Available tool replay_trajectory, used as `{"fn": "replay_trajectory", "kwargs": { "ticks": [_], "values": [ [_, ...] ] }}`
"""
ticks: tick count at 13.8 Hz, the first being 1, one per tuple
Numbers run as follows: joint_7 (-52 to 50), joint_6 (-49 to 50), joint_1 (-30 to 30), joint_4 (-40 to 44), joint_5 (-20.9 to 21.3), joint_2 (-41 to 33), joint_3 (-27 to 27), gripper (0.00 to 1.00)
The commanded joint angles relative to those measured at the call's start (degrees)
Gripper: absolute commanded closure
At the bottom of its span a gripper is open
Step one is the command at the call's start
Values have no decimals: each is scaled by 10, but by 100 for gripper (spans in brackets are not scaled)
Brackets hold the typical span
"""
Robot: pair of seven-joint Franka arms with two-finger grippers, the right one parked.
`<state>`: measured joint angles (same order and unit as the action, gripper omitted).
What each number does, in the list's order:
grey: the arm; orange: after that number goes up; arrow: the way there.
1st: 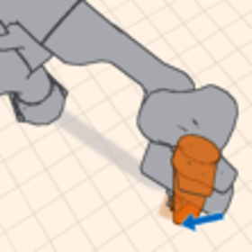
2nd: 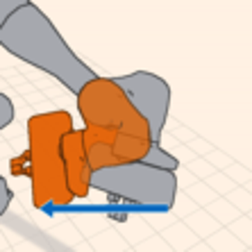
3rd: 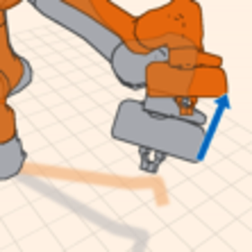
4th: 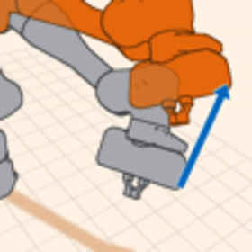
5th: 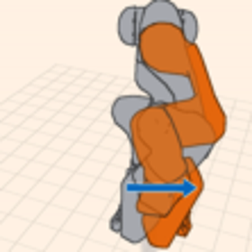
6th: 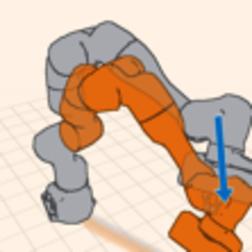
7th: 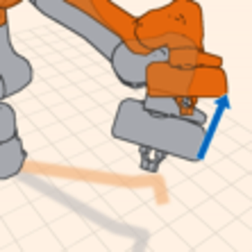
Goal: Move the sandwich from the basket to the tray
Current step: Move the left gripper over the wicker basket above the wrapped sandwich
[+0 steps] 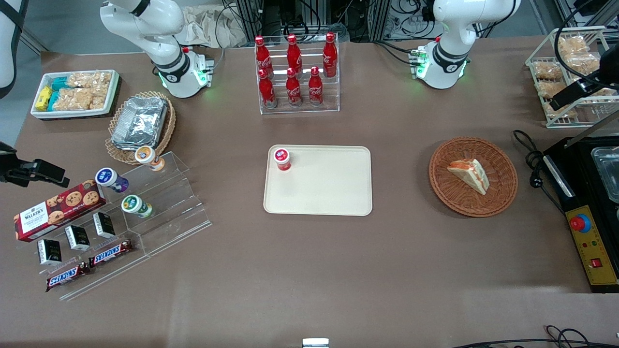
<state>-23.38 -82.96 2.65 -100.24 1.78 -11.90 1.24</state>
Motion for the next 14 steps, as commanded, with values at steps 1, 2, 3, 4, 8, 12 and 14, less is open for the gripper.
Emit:
{"fn": "replay_trajectory", "kwargs": {
  "ticks": [1,2,3,4,8,12,14],
  "values": [
    [-86,-64,-2,-98,3,-42,-4,0],
    [-112,-81,-2,-116,3,-41,-4,0],
    [-130,-99,-2,-136,4,-41,-4,0],
    [-147,-119,-2,-157,5,-42,-4,0],
    [-223,-213,-2,-252,5,-40,-5,0],
    [-300,-295,-8,-299,6,12,-12,0],
    [-338,-339,-8,-311,17,51,-30,0]
  ]
}}
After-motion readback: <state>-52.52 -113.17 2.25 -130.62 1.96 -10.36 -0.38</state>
